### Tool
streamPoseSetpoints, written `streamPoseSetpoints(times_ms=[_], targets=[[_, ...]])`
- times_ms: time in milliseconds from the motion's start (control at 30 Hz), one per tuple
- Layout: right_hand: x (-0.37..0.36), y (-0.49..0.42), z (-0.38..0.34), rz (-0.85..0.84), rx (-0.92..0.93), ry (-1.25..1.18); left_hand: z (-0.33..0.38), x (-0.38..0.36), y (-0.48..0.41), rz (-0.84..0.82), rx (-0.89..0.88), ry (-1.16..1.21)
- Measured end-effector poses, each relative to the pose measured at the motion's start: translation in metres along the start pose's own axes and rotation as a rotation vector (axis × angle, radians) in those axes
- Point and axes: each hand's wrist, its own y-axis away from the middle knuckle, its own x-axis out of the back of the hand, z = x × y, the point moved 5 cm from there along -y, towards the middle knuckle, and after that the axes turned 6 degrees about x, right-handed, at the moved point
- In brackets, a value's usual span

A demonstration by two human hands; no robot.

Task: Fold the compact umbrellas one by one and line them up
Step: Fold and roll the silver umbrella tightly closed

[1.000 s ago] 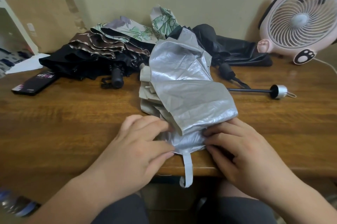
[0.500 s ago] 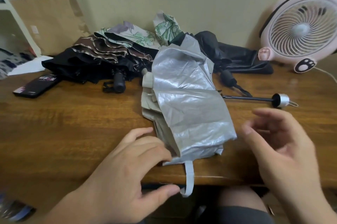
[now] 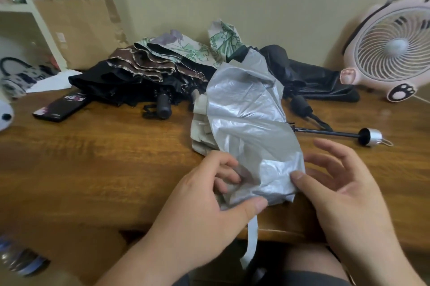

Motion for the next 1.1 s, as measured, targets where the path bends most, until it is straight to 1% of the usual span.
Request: streamPoseSetpoints(times_ms=[67,100,167,200,267,367,433,500,533,600,667,733,800,900,967,1033,1100], targets=[[-0.002,-0.001,-0.002,-0.033,0.043,0.023,-0.002,-0.002,-0.003,0.018,0.069,0.12],[-0.004,-0.001,-0.004,-0.054,0.052,0.028,-0.005,0.0,-0.006,0.056,0.107,0.163],[-0.003,-0.001,-0.003,-0.075,0.063,0.062,-0.008,0.008,-0.01,0.135,0.18,0.166],[-0.001,-0.001,-0.003,-0.077,0.071,0.075,-0.009,0.012,-0.011,0.137,0.209,0.155],[0.002,-0.002,-0.005,-0.099,0.091,0.045,-0.01,0.014,-0.013,0.072,0.26,0.212],[-0.002,-0.008,-0.011,-0.195,0.103,-0.1,-0.005,0.012,-0.014,-0.073,0.29,0.385],[-0.004,-0.015,-0.014,-0.217,0.124,-0.161,0.004,0.008,-0.013,-0.151,0.271,0.551],[-0.005,-0.022,-0.016,-0.23,0.18,-0.144,0.015,0.007,-0.015,-0.178,0.219,0.669],[-0.004,-0.025,-0.017,-0.248,0.205,-0.129,0.019,0.007,-0.017,-0.161,0.178,0.657],[-0.003,-0.029,-0.02,-0.328,0.249,-0.085,0.022,0.012,-0.024,-0.094,0.11,0.559],[-0.001,-0.03,-0.023,-0.402,0.29,-0.008,0.021,0.02,-0.03,-0.045,0.08,0.467],[0.003,-0.031,-0.022,-0.407,0.315,0.107,0.016,0.024,-0.034,-0.033,0.061,0.417],[0.008,-0.029,-0.017,-0.415,0.323,0.219,0.01,0.023,-0.031,-0.056,0.06,0.389],[0.012,-0.019,-0.003,-0.492,0.338,0.334,0.002,0.012,-0.019,-0.095,0.106,0.278],[0.016,-0.013,0.001,-0.512,0.368,0.416,-0.001,0.008,-0.009,-0.076,0.133,0.19],[0.018,-0.008,-0.001,-0.528,0.362,0.415,-0.001,0.007,-0.002,-0.068,0.12,0.071],[0.015,-0.004,-0.003,-0.534,0.306,0.344,0.001,0.007,0.004,-0.09,0.088,-0.035]])
